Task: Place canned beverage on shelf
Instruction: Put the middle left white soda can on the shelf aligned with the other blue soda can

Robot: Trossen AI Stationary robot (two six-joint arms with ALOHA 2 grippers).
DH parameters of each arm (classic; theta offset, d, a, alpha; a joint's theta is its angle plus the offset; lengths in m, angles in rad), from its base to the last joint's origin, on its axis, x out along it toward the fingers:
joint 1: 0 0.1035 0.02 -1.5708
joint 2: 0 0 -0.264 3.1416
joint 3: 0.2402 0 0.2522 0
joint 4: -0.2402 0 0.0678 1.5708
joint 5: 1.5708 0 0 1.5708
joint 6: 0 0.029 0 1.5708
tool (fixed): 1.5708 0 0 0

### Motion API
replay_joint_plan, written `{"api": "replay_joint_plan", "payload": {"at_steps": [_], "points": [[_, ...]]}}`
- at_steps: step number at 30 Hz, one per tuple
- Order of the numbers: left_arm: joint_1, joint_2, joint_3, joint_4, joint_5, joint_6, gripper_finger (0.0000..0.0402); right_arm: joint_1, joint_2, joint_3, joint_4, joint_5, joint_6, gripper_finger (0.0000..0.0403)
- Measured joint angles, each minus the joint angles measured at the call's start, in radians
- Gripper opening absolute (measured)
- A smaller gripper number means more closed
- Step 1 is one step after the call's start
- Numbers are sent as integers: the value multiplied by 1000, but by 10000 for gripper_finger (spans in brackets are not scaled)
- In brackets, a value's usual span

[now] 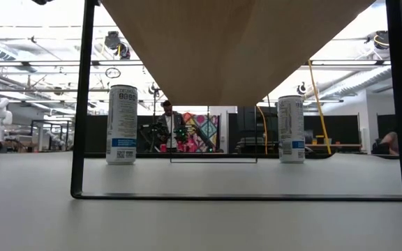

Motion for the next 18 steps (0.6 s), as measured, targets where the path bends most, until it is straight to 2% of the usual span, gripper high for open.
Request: {"api": "replay_joint_plan", "payload": {"at_steps": [4, 12, 18], "points": [[0, 0, 0, -3, -3, 2, 257, 0, 0, 0, 0, 0, 1, 311], [0, 2, -1, -15, -37, 3, 321, 0, 0, 0, 0, 0, 1, 311], [-9, -37, -1, -17, -38, 11, 348, 0, 0, 0, 0, 0, 2, 311]]}}
